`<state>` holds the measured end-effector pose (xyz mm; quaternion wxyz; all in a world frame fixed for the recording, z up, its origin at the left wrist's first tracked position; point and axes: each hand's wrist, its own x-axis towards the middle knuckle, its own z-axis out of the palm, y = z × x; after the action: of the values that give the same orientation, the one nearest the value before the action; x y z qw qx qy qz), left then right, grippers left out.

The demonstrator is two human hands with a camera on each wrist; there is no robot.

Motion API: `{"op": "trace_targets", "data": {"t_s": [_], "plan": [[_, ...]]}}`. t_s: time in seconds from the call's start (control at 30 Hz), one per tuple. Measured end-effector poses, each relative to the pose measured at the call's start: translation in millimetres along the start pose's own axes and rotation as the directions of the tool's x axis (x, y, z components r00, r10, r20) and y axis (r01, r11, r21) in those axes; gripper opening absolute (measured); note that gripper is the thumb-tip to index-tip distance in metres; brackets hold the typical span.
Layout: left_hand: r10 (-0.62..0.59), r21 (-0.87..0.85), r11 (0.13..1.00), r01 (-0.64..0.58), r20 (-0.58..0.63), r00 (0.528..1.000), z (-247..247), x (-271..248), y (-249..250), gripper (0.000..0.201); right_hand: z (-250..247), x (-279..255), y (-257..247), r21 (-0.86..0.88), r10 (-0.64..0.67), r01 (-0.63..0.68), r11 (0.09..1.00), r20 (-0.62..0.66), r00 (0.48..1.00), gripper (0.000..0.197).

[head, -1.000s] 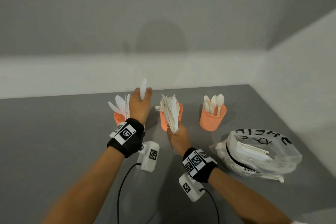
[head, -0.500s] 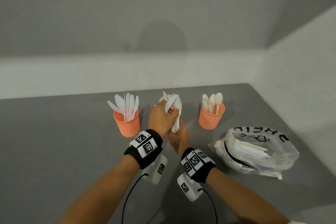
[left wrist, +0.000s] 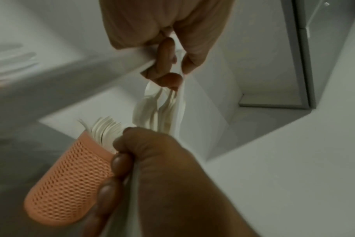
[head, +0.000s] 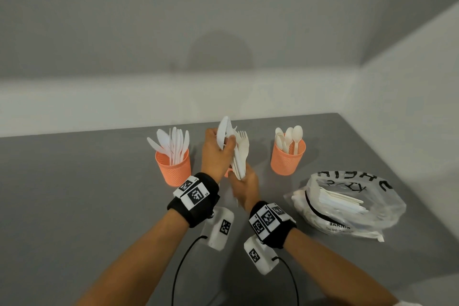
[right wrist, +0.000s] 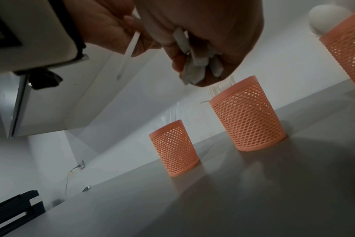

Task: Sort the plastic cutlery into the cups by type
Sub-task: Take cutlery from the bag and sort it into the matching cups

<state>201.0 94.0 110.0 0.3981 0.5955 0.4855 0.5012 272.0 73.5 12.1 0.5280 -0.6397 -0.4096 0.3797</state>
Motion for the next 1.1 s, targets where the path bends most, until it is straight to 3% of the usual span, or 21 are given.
{"op": "trace_targets", "data": {"t_s": [0.13,0.2,0.27,0.3,0.37,0.47,0.53,0.63,0.73,0.83,0.93,1.03,1.1], "plan": [[0.012,-0.026,1.000,-0.011,0.071,0.997,-1.2,2.6,3.5,0.012,-2.4,-2.1,-1.8,0.101,0.047,-0.049,0.994,0.025,0.999,0.050],[0.050,-0.039,0.998,-0.048,0.031,0.998,-5.8,4.8,7.6,0.028,-5.9,-5.6,-5.9,0.122,0.034,-0.044,0.992,0.087,0.996,0.037],[0.062,-0.088,0.994,-0.068,-0.074,0.995,-12.1,8.5,13.8,0.035,-10.1,-9.6,-14.6,0.146,-0.006,-0.023,0.989,0.193,0.981,0.011],[0.048,-0.135,0.989,-0.067,-0.139,0.989,-15.9,11.7,17.1,0.036,-12.0,-12.1,-19.3,0.157,-0.028,-0.012,0.987,0.247,0.969,0.007],[0.005,-0.266,0.961,-0.073,-0.248,0.969,-26.1,19.7,24.8,0.035,-15.1,-14.5,-26.8,0.166,-0.019,-0.040,0.985,0.342,0.940,0.018],[0.004,-0.341,0.934,-0.111,-0.300,0.954,-49.3,36.1,36.6,0.029,-18.4,-15.5,-29.5,0.205,0.041,-0.145,0.968,0.440,0.897,0.017],[0.044,-0.219,0.970,-0.103,-0.258,0.965,-63.3,46.1,38.2,0.026,-19.4,-15.2,-28.5,0.217,0.112,-0.241,0.946,0.479,0.871,0.019],[0.063,-0.055,0.996,-0.068,-0.082,0.995,-67.0,48.9,29.5,0.014,-20.3,-16.4,-27.4,0.253,0.170,-0.356,0.900,0.546,0.820,0.018],[0.036,0.040,0.998,-0.040,0.101,0.994,-58.7,41.6,14.3,0.017,-19.9,-16.4,-33.3,0.251,0.182,-0.413,0.876,0.620,0.763,0.016],[0.002,0.118,0.993,-0.021,0.161,0.987,-49.0,36.5,2.9,0.019,-19.4,-15.2,-42.2,0.200,0.213,-0.441,0.875,0.659,0.721,0.015],[-0.030,0.164,0.987,-0.005,0.209,0.978,-43.0,34.8,1.3,0.019,-18.2,-14.0,-44.6,0.188,0.232,-0.454,0.871,0.657,0.717,0.011],[-0.014,0.224,0.973,-0.052,0.285,0.958,-43.3,34.9,1.7,0.018,-19.9,-9.3,-41.6,0.266,0.234,-0.479,0.837,0.617,0.751,0.015],[-0.004,0.206,0.977,-0.045,0.229,0.974,-45.3,35.8,-0.4,0.009,-22.6,-4.5,-42.1,0.316,0.242,-0.502,0.805,0.599,0.764,0.016]]}}
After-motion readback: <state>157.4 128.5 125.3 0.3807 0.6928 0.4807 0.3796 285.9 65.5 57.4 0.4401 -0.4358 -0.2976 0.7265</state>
